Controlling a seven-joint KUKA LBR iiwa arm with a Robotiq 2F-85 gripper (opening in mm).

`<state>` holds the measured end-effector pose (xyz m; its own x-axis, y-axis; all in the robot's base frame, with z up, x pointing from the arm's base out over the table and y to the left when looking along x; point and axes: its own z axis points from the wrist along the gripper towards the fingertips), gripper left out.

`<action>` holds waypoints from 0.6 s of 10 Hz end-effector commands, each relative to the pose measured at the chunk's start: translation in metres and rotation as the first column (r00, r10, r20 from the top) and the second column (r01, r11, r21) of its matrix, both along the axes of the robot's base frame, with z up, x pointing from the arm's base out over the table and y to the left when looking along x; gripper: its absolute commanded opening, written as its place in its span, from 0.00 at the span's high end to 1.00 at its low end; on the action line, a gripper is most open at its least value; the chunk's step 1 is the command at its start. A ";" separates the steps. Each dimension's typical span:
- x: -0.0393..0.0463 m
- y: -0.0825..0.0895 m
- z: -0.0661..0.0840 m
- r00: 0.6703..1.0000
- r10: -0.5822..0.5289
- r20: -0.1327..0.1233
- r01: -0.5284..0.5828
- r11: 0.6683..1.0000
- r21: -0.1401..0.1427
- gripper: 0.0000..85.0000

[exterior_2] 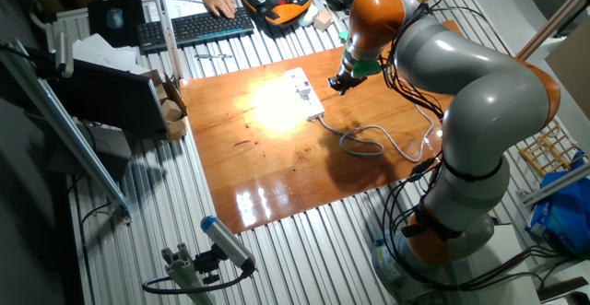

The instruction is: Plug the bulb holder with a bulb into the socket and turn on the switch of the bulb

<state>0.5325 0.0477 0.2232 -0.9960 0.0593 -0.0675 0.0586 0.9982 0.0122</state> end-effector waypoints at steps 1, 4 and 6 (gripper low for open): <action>-0.0008 0.000 -0.001 1.000 0.001 0.001 -0.001 1.000 0.001 1.00; -0.0017 -0.001 -0.002 1.000 0.003 0.004 -0.003 1.000 -0.004 1.00; -0.0019 0.000 -0.002 1.000 0.004 0.004 -0.004 1.000 -0.002 1.00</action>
<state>0.5305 0.0473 0.2216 -0.9957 0.0552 -0.0737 0.0548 0.9985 0.0083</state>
